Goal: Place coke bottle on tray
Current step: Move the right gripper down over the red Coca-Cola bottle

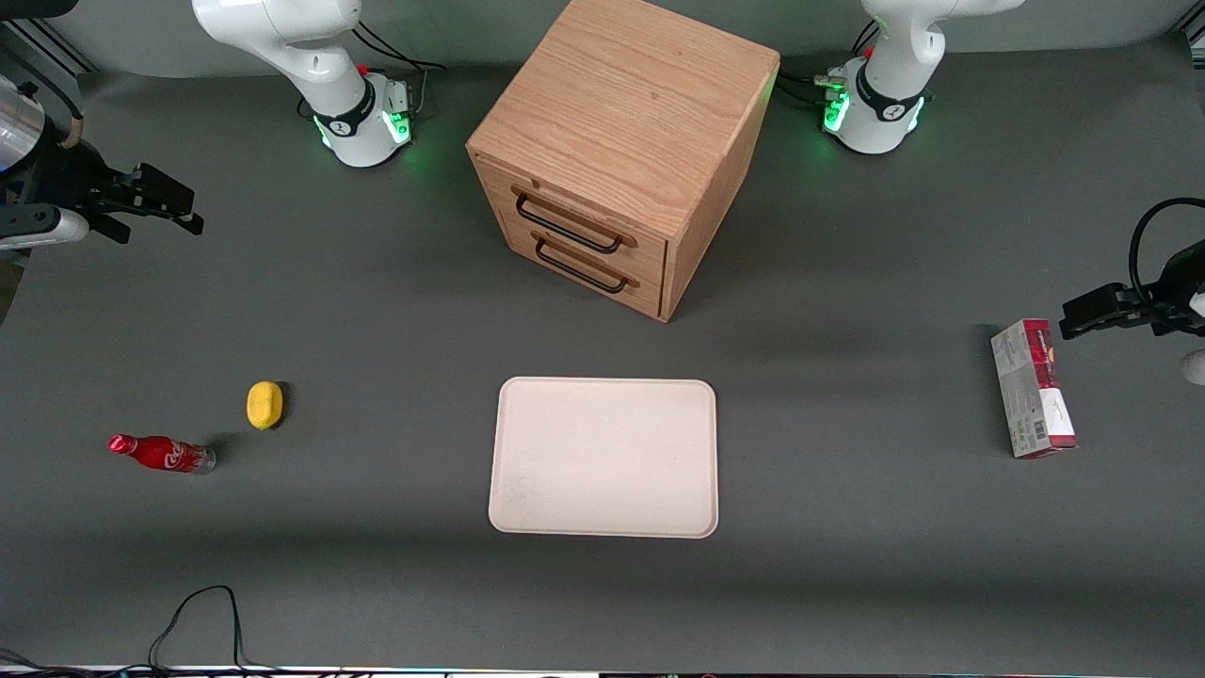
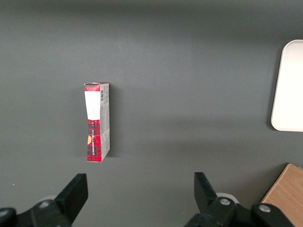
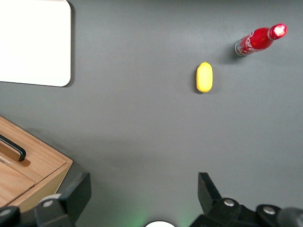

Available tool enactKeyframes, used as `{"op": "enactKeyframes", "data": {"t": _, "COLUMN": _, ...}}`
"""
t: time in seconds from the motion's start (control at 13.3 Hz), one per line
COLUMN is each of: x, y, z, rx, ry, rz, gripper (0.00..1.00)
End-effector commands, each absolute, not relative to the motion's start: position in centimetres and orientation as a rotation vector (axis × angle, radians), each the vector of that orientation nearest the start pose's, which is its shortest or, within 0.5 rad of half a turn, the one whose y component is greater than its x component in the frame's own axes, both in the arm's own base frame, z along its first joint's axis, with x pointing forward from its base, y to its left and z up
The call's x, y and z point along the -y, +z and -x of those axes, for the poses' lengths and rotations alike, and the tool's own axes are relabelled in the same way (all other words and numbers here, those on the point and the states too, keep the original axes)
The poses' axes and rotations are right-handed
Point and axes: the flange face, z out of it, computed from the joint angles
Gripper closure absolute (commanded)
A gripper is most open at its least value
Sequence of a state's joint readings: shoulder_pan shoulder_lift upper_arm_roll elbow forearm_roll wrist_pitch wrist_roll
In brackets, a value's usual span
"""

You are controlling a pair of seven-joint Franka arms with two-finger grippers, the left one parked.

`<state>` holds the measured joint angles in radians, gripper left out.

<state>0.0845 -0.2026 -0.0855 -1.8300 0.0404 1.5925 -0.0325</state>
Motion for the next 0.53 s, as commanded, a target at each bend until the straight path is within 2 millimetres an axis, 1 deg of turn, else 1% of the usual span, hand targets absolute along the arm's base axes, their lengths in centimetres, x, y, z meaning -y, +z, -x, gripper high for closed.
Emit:
{"op": "enactKeyframes", "data": {"t": 0.0, "x": 0.3, "y": 60.7, "z": -49.0, "rx": 0.021, "ry": 0.069, "rz": 3.100, "gripper": 0.00}}
{"op": "enactKeyframes", "data": {"t": 0.07, "x": 0.9, "y": 60.4, "z": -49.3, "rx": 0.030, "ry": 0.076, "rz": 3.103, "gripper": 0.00}}
{"op": "enactKeyframes", "data": {"t": 0.15, "x": 3.4, "y": 60.1, "z": -49.9, "rx": 0.003, "ry": 0.072, "rz": 3.097, "gripper": 0.00}}
{"op": "enactKeyframes", "data": {"t": 0.22, "x": 5.9, "y": 59.7, "z": -51.2, "rx": 0.044, "ry": 0.069, "rz": 3.096, "gripper": 0.00}}
{"op": "enactKeyframes", "data": {"t": 0.3, "x": 7.9, "y": 59.1, "z": -53.0, "rx": 0.089, "ry": 0.076, "rz": 3.101, "gripper": 0.00}}
{"op": "enactKeyframes", "data": {"t": 0.38, "x": 10.8, "y": 58.7, "z": -55.0, "rx": 0.106, "ry": 0.071, "rz": 3.115, "gripper": 0.00}}
{"op": "enactKeyframes", "data": {"t": 0.45, "x": 13.2, "y": 58.1, "z": -56.9, "rx": 0.167, "ry": 0.075, "rz": 3.131, "gripper": 0.00}}
